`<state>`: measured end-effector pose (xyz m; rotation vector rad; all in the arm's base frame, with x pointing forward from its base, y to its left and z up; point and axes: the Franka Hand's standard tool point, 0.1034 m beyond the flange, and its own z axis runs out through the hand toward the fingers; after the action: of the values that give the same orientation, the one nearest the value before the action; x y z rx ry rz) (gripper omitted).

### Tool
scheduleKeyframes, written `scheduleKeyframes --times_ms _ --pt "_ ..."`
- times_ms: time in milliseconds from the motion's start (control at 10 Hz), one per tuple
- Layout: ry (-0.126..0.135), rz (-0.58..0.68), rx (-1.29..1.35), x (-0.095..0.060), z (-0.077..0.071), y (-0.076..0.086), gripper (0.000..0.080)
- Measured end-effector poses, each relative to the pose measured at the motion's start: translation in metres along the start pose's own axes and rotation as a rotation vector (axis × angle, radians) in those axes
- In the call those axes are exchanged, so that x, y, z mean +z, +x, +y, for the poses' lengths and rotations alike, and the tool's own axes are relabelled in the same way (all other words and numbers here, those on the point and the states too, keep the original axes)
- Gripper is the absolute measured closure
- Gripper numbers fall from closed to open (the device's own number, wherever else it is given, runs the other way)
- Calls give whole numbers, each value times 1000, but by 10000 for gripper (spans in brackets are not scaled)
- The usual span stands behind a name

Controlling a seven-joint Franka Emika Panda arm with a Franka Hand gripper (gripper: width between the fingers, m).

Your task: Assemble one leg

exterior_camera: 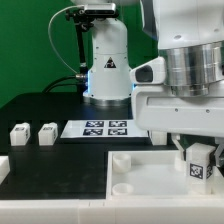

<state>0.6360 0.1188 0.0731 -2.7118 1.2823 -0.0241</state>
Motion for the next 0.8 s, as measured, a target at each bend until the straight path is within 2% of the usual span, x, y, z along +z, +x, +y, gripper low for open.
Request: scheduleKeyframes --times_ms 100,400,600,800 --pt "-5 -5 263 0 -1 2 503" --pt "4 -41 897 3 -6 2 503" --pt "0 -30 1096 5 -5 3 502" --pt "-2 -25 1107 5 -3 4 502"
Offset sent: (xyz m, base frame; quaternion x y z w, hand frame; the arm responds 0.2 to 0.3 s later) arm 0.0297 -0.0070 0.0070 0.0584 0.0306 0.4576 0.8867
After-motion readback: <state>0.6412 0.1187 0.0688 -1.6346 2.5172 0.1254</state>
